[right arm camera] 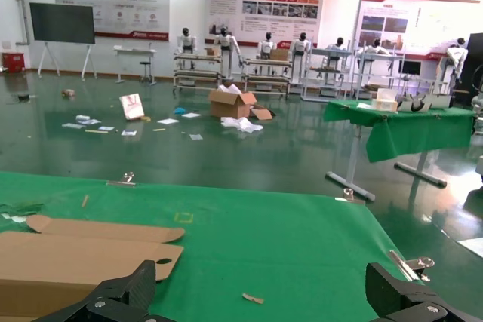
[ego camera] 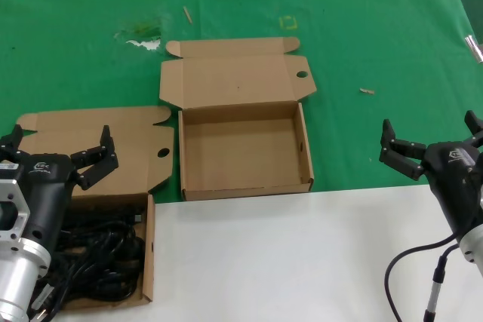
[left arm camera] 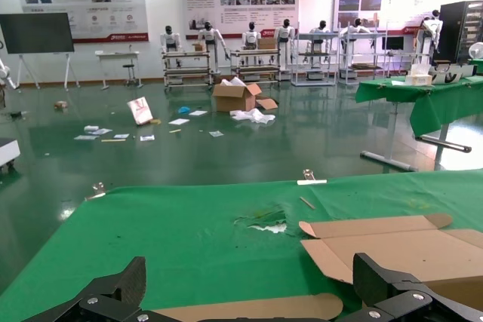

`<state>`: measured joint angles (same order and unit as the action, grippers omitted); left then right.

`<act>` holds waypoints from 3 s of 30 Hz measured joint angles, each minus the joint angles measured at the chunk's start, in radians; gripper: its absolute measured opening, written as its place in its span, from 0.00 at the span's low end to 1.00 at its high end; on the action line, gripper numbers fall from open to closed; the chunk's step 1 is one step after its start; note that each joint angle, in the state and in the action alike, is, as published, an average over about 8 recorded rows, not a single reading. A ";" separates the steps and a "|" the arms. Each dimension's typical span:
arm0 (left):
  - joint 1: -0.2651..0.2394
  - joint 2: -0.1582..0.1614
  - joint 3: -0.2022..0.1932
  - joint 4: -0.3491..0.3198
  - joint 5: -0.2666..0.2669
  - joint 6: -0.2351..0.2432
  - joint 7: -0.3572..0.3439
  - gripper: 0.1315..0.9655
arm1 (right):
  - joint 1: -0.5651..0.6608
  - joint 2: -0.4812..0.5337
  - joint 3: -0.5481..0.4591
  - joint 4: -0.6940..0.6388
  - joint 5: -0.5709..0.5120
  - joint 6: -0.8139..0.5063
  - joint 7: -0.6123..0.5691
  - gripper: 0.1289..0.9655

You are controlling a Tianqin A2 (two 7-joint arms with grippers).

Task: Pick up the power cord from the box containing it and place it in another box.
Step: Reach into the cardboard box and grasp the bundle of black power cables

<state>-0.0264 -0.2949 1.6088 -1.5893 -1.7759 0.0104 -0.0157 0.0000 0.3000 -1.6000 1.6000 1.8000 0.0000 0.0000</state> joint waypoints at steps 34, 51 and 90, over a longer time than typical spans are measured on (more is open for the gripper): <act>0.000 0.000 0.000 0.000 0.000 0.000 0.000 1.00 | 0.000 0.000 0.000 0.000 0.000 0.000 0.000 0.59; 0.104 -0.189 -0.057 -0.173 -0.149 0.046 -0.169 1.00 | 0.000 0.000 0.000 0.000 0.000 0.000 0.000 0.18; 0.384 -0.422 -0.024 -0.098 -0.070 0.223 -0.015 1.00 | 0.000 0.000 0.000 0.000 0.000 0.000 0.000 0.01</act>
<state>0.3577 -0.7169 1.5853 -1.6878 -1.8460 0.2331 -0.0308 0.0000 0.3001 -1.6000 1.6000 1.7998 0.0001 0.0003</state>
